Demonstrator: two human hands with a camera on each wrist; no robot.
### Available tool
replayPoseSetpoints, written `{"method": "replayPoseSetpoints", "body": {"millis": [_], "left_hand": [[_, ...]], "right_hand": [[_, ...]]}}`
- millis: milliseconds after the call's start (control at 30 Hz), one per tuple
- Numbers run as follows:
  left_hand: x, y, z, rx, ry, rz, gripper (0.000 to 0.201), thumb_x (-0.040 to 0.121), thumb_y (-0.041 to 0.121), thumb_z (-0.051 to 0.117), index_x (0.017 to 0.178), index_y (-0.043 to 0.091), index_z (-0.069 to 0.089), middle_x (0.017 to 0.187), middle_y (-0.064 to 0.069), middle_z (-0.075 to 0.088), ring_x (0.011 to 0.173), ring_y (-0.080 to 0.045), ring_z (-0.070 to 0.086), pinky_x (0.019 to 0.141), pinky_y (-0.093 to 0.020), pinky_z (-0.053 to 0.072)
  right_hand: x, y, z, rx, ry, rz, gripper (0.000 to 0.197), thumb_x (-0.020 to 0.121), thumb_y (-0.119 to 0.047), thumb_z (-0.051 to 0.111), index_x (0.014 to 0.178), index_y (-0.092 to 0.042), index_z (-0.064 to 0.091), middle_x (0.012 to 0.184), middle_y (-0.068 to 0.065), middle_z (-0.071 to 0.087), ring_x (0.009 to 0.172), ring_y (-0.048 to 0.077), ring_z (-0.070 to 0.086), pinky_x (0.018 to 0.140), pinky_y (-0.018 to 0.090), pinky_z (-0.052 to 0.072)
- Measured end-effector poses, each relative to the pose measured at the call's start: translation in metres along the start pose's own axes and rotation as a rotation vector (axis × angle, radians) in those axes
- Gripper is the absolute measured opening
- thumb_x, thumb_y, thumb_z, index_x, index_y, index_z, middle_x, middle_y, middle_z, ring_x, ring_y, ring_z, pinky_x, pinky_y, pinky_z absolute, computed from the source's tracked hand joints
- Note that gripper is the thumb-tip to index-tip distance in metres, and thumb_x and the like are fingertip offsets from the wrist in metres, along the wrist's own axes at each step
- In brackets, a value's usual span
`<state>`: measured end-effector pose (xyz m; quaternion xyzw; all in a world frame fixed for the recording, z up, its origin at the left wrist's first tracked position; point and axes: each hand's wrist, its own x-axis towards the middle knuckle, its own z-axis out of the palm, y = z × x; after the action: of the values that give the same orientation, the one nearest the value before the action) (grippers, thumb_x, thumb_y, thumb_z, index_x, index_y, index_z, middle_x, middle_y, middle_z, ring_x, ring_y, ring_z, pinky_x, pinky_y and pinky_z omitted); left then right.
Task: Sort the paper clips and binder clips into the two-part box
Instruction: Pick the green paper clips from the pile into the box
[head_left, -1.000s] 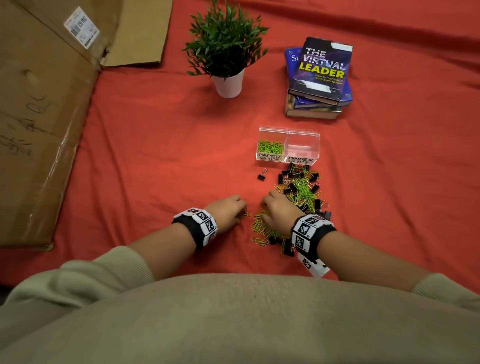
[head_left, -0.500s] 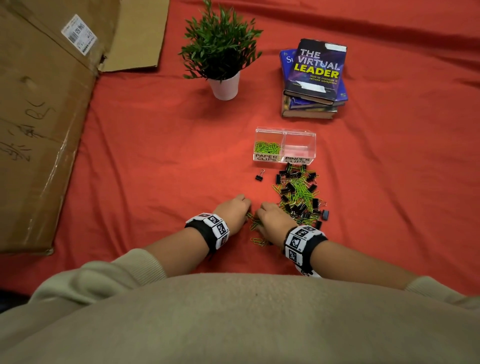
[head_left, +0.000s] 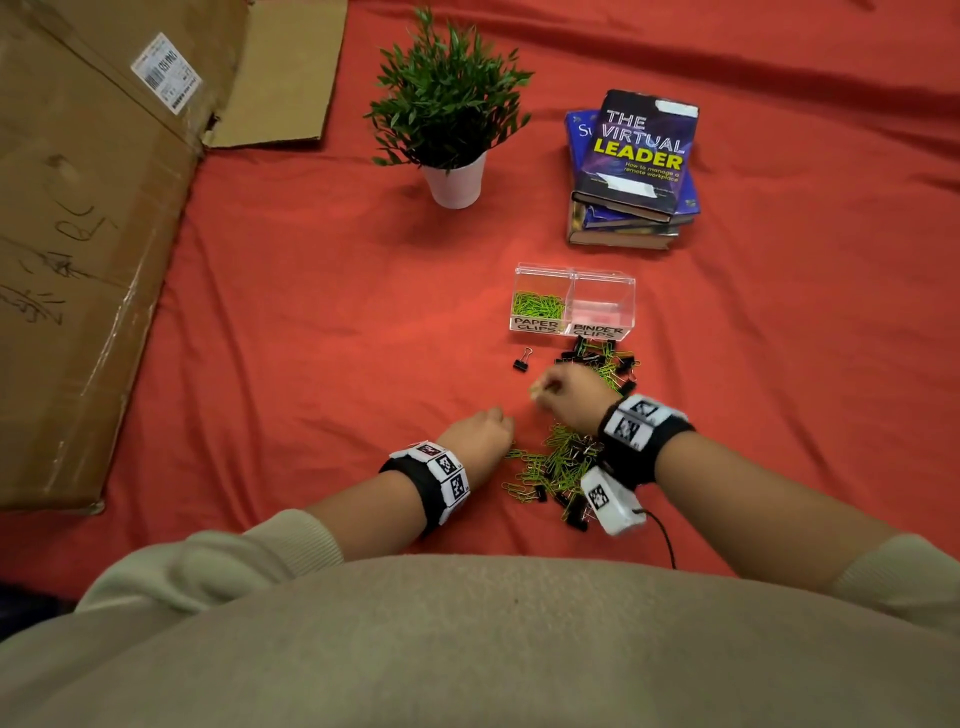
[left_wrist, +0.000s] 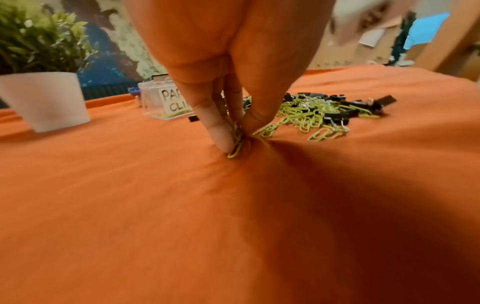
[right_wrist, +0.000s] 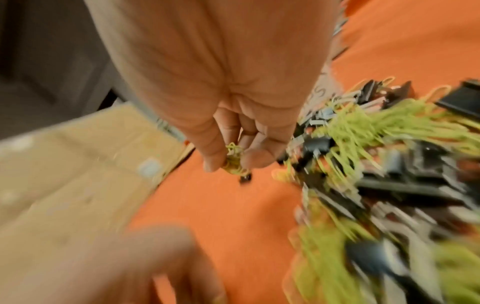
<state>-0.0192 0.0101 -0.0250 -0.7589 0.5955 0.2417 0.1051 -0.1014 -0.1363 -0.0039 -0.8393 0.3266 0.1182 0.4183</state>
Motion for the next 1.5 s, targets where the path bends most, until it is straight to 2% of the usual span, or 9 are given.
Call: {"method": "replayPoseSetpoints", "body": {"millis": [233, 333, 600, 700, 800, 933, 1133, 1267, 1500], "left_hand": [[0.000, 0.000, -0.006, 0.073, -0.004, 0.089, 0.029, 0.092, -0.004, 0.037, 0.120, -0.001, 0.045, 0.119, -0.017, 0.052, 0.108, -0.035, 0.056, 0.084, -0.043, 0.048], [-0.001, -0.003, -0.005, 0.043, 0.004, 0.103, 0.029, 0.092, -0.004, 0.038, 0.120, 0.000, 0.044, 0.120, -0.017, 0.050, 0.110, -0.034, 0.054, 0.084, -0.043, 0.047], [0.009, -0.021, 0.002, -0.370, 0.031, -0.062, 0.023, 0.086, 0.004, 0.048, 0.106, 0.004, 0.058, 0.115, -0.015, 0.059, 0.108, -0.033, 0.057, 0.090, -0.037, 0.044], [0.015, -0.031, -0.004, -0.511, 0.049, -0.116, 0.018, 0.087, 0.006, 0.055, 0.102, 0.005, 0.064, 0.111, -0.012, 0.066, 0.106, -0.027, 0.060, 0.085, -0.025, 0.041], [0.024, -0.037, -0.019, -0.643, 0.093, -0.186, 0.014, 0.087, 0.006, 0.059, 0.099, 0.007, 0.066, 0.104, -0.009, 0.070, 0.093, -0.022, 0.063, 0.070, -0.016, 0.036], [0.051, -0.038, -0.061, -0.700, 0.187, -0.177, 0.015, 0.086, 0.000, 0.055, 0.095, 0.006, 0.065, 0.097, -0.011, 0.070, 0.074, -0.013, 0.055, 0.067, -0.019, 0.039], [0.112, -0.029, -0.126, -0.614, 0.348, -0.142, 0.016, 0.088, 0.000, 0.054, 0.099, 0.007, 0.065, 0.103, -0.010, 0.066, 0.088, -0.019, 0.059, 0.082, -0.027, 0.048], [0.135, -0.026, -0.132, -0.437, 0.265, -0.155, 0.026, 0.088, -0.002, 0.047, 0.105, 0.008, 0.064, 0.116, -0.013, 0.062, 0.104, -0.029, 0.060, 0.086, -0.033, 0.048], [0.100, -0.027, -0.110, -0.403, 0.372, -0.019, 0.026, 0.089, 0.006, 0.053, 0.113, 0.011, 0.061, 0.119, -0.008, 0.060, 0.111, -0.023, 0.055, 0.095, -0.034, 0.046]], "right_hand": [[0.057, -0.031, -0.068, 0.252, 0.225, 0.076, 0.015, 0.090, -0.018, 0.061, 0.095, -0.003, 0.064, 0.076, 0.004, 0.061, 0.060, 0.012, 0.054, 0.056, 0.023, 0.047], [0.080, -0.036, -0.068, 0.085, 0.258, 0.073, 0.017, 0.089, -0.016, 0.061, 0.096, -0.001, 0.063, 0.081, 0.008, 0.061, 0.070, 0.022, 0.058, 0.067, 0.034, 0.051], [0.056, -0.029, -0.043, -0.242, 0.300, -0.164, 0.031, 0.088, -0.016, 0.059, 0.119, -0.008, 0.057, 0.121, 0.008, 0.051, 0.117, 0.021, 0.047, 0.105, 0.032, 0.038], [0.025, -0.007, -0.017, -0.293, 0.107, -0.207, 0.017, 0.090, -0.015, 0.053, 0.103, -0.011, 0.062, 0.111, 0.005, 0.054, 0.099, 0.016, 0.051, 0.094, 0.026, 0.044], [-0.001, 0.020, 0.004, -0.396, -0.118, -0.175, 0.020, 0.089, -0.018, 0.054, 0.107, -0.013, 0.062, 0.110, 0.002, 0.052, 0.106, 0.017, 0.046, 0.098, 0.031, 0.044], [-0.016, 0.040, 0.012, -0.499, -0.078, -0.255, 0.031, 0.088, -0.014, 0.056, 0.118, -0.010, 0.056, 0.115, 0.004, 0.050, 0.106, 0.021, 0.043, 0.095, 0.032, 0.042], [-0.017, 0.054, 0.010, -0.545, -0.025, -0.223, 0.030, 0.090, -0.012, 0.050, 0.119, -0.006, 0.057, 0.116, 0.008, 0.054, 0.109, 0.024, 0.043, 0.095, 0.033, 0.041], [-0.019, 0.051, 0.011, -0.581, -0.053, -0.213, 0.033, 0.089, -0.018, 0.052, 0.120, -0.005, 0.055, 0.115, 0.009, 0.051, 0.110, 0.025, 0.042, 0.095, 0.037, 0.044], [-0.023, 0.055, 0.021, -0.639, -0.042, -0.245, 0.024, 0.091, -0.006, 0.046, 0.112, -0.002, 0.057, 0.113, 0.012, 0.054, 0.110, 0.028, 0.044, 0.093, 0.037, 0.042]]}}
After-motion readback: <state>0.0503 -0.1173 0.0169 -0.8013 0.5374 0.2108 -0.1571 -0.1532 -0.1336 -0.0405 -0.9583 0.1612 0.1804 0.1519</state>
